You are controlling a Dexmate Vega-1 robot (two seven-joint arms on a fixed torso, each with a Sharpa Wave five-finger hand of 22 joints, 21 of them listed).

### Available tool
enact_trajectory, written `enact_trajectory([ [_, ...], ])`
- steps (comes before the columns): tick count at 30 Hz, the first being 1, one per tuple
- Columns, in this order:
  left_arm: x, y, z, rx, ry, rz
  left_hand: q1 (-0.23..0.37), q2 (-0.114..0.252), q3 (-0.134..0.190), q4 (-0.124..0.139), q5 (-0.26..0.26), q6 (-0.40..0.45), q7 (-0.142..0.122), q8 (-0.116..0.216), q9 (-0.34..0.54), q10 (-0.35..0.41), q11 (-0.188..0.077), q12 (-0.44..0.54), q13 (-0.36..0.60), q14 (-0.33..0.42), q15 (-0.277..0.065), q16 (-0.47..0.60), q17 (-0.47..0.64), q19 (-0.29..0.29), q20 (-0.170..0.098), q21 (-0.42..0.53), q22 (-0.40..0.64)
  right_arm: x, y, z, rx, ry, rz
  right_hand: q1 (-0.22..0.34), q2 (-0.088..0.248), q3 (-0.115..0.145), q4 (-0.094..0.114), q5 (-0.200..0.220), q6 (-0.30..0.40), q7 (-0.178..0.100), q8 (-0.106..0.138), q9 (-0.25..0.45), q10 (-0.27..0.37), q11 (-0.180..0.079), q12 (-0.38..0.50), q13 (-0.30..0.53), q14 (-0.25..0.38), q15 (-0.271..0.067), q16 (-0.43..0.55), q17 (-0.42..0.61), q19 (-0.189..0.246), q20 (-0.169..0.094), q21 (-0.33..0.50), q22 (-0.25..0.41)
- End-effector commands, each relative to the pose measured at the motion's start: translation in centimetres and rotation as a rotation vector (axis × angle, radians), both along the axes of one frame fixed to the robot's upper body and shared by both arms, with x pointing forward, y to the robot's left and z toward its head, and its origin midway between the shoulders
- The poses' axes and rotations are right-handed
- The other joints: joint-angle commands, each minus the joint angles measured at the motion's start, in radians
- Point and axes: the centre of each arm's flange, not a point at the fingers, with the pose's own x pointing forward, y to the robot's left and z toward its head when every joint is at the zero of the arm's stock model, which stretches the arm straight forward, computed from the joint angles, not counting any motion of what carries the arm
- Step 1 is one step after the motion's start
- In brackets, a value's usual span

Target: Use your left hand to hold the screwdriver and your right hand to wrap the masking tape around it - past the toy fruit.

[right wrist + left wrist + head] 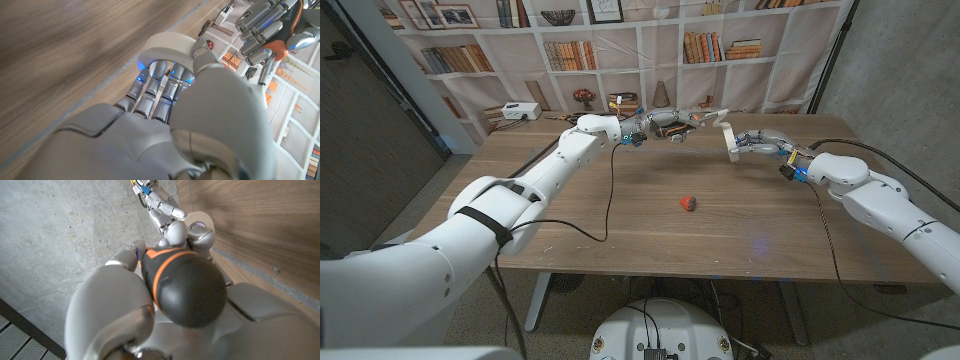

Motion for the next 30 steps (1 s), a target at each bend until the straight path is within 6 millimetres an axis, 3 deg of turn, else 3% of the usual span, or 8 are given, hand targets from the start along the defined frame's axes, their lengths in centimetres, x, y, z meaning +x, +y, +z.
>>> enact_trajectory([
  [1,0.0,-0.2,-0.3,0.015,0.019,-0.019,-0.002,0.063,0.232,0.221,-0.004,0.008,0.004,0.003,0.002,0.007,-0.004,0.006,0.006,0.095,-0.096,0.003,0.002,0.006,-0.072,0.004,0.002,1.4,0.4,0.9,0.117,-0.088,-0.054,-0.166,0.17,0.193,0.188,0.006,0.008,-0.002,0.055,0.059,0.002,-0.006,0.005,0.416,-0.004,-0.158,0.003,0.003,-0.007,-0.037,0.008,0.002],
  [6,-0.1,-0.1,-0.4,0.019,0.022,-0.018,-0.001,0.064,0.232,0.221,-0.005,0.009,0.004,0.004,0.001,0.004,-0.005,0.011,0.015,0.094,-0.096,0.002,0.002,0.004,-0.072,0.002,-0.001,1.7,0.0,0.6,0.242,-0.152,-0.08,-0.167,0.17,0.193,0.189,0.006,0.009,-0.002,0.057,0.059,0.002,-0.009,0.005,0.414,-0.004,-0.16,0.002,0.002,-0.008,-0.036,0.01,0.002],
  [18,-0.4,-0.1,-0.6,0.025,0.029,-0.022,-0.001,0.065,0.232,0.222,-0.007,0.007,0.005,0.004,0.001,0.004,-0.005,0.013,0.016,0.095,-0.095,0.002,0.0,0.003,-0.072,0.003,0.002,0.5,-0.1,1.8,0.317,-0.258,-0.069,-0.167,0.169,0.195,0.188,0.007,0.008,-0.006,0.059,0.057,0.003,-0.009,0.006,0.411,-0.004,-0.163,0.002,0.002,-0.007,-0.04,0.015,0.001],
  [30,-0.3,0.2,-0.7,0.026,0.036,-0.012,0.0,0.064,0.231,0.222,-0.009,0.008,0.005,0.007,0.003,0.008,-0.005,0.009,0.006,0.095,-0.095,0.004,0.001,0.008,-0.072,0.008,0.007,-3.9,-0.9,3.2,0.335,-0.411,-0.043,-0.168,0.168,0.195,0.187,0.008,0.007,-0.006,0.065,0.057,0.005,-0.01,0.01,0.41,0.0,-0.163,0.002,0.001,-0.005,-0.045,0.022,0.0],
])
